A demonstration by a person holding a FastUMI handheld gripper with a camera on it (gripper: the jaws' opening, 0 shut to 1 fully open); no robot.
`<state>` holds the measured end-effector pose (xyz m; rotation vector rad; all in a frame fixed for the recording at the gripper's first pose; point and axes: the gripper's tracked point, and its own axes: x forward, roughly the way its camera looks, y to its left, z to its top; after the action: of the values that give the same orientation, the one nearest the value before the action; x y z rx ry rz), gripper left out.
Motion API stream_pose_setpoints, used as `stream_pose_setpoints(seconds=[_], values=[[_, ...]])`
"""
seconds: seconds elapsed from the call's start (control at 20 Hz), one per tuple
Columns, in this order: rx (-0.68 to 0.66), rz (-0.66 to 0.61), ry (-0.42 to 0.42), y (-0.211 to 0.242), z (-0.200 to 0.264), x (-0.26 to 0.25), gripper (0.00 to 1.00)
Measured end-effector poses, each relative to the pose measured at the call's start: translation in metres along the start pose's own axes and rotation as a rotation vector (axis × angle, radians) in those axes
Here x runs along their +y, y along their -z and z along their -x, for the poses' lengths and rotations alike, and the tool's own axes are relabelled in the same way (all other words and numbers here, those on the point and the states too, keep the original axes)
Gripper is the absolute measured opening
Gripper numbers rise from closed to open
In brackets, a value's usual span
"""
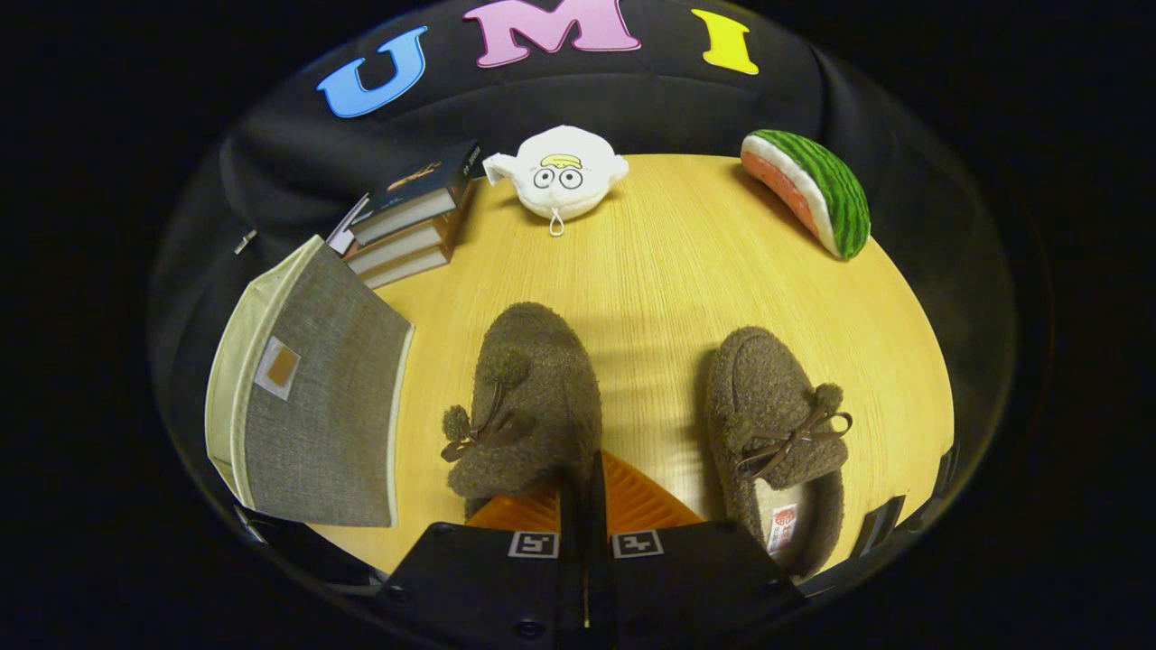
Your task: Open the storage box then place both shoes into the box .Put the left shoe in first, then the right shoe, with the right side of both shoes facing outward in a uniform manner.
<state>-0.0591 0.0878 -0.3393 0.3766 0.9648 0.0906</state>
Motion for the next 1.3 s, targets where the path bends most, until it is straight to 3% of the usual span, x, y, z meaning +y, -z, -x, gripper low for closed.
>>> stream_pose_setpoints(seconds=[0.35,0.65,0.85,1.3], values=[[-0.093,0.011,-0.07,-0.068,0.057,0.055,0.07],[-0.109,-0.044,-0.201,-0.114,0.093,0.138,0.07],[-0.032,-0.077,-0.273,-0.104,0.088,0.203,0.07],[0.142,-0.061,-0.22,-0.044,0.028,0.275,0.07]])
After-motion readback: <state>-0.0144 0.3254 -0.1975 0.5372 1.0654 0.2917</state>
